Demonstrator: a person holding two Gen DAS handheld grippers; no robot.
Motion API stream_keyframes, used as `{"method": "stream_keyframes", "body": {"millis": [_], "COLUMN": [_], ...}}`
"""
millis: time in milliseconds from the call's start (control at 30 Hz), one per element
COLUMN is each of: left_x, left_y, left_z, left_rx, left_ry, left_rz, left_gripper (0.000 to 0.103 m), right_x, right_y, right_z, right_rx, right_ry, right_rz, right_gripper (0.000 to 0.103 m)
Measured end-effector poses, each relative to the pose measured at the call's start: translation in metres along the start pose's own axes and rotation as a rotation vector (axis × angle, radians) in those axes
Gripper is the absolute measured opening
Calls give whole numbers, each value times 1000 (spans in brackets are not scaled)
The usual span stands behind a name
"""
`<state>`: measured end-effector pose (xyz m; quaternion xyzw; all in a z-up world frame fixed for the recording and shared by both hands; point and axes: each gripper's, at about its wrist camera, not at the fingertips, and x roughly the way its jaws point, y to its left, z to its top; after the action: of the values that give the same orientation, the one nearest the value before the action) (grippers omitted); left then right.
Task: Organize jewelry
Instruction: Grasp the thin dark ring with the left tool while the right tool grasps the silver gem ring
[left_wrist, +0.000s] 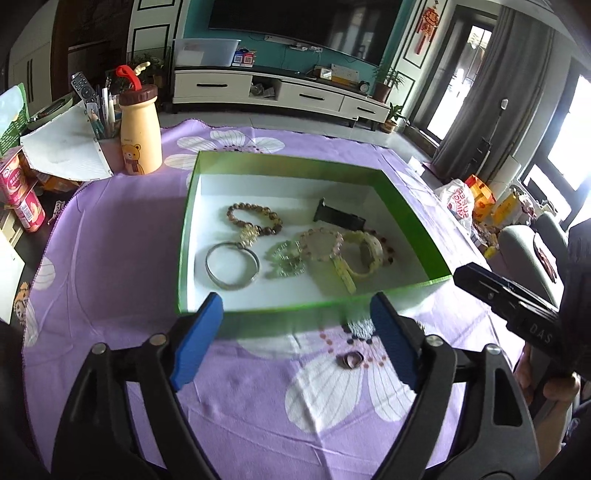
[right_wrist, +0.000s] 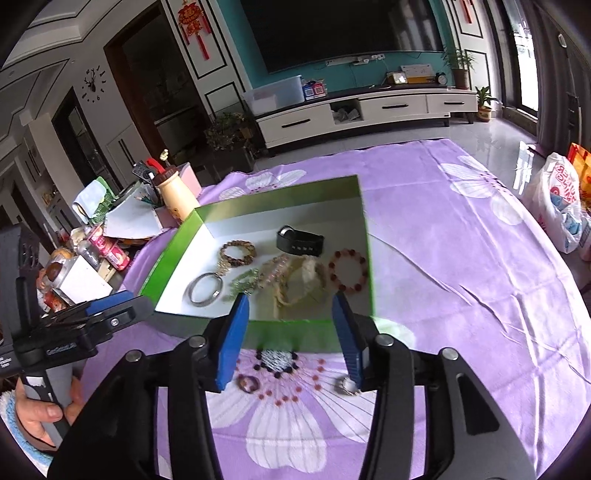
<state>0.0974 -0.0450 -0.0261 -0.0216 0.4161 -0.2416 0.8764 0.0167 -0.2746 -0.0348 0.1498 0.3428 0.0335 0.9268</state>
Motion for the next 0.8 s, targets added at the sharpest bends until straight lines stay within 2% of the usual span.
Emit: {"method": "stream_keyframes", "body": {"millis": [67,400,733,767,800], "left_x": [2,39,60,60,61], "left_y": [-4,-26,-42,-43,-44], "left_z": [-7,-47,-62,-62,-62], "left_rx": [11,72,134,139,143], "left_ry": [11,135,161,160,159], "left_rz": [3,21,46,45,45], "left_gripper": [91,97,97,97,97], "right_x": [0,28,46,47,49], "right_y": [-7,-22,-24,-22,-20], "right_z": [-8,-60,-67,-67,-66], "right_rx": [-3,-75,-90,-94,-103], "right_ry": [18,141,139,139,139], "right_rz": [-27,-155,-141,-140,-142], "right_gripper": [50,53,53,52,47]}}
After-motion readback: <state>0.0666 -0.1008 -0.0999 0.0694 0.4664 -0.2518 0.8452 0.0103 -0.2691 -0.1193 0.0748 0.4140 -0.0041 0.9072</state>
